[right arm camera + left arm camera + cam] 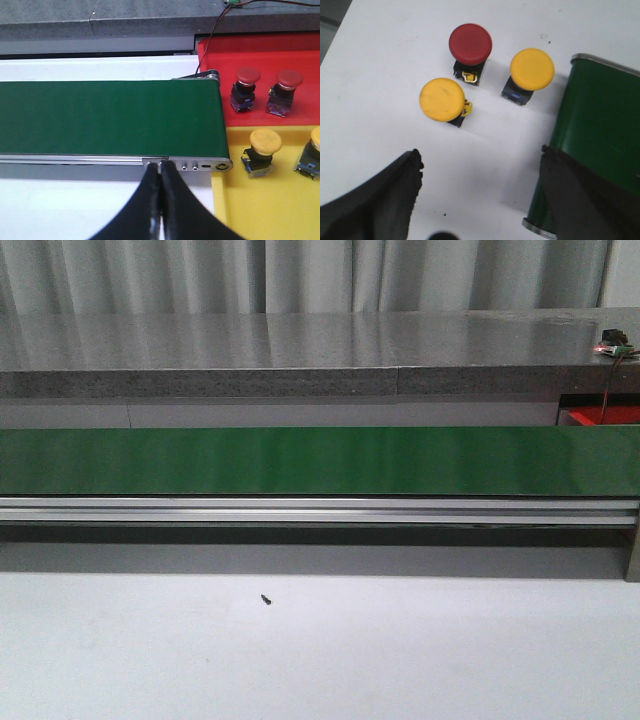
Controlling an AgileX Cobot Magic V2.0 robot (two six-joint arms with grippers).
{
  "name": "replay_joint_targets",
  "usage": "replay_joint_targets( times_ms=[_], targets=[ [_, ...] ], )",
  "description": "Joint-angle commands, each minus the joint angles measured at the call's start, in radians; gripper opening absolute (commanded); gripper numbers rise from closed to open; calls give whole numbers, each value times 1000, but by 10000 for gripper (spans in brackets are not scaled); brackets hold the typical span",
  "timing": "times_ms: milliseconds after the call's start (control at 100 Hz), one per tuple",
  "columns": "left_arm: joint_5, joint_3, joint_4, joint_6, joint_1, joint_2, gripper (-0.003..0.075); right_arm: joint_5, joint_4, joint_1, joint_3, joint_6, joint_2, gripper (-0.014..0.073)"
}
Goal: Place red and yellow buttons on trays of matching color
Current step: 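Place the red button on the belt and open the left gripper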
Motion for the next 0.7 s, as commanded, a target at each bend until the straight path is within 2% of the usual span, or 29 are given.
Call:
replay_joint_targets(
  times_ms=[0,260,690],
  targets=[
    [-38,-28,0,13,15,-17,495,-61,7,3,-27,-7,3,-123],
    [-62,-36,-2,53,26,57,495,-53,7,3,-27,-7,3,-123],
    [-204,-42,-26,45,26,147,495,-50,7,3,-27,-7,3,-123]
  ],
)
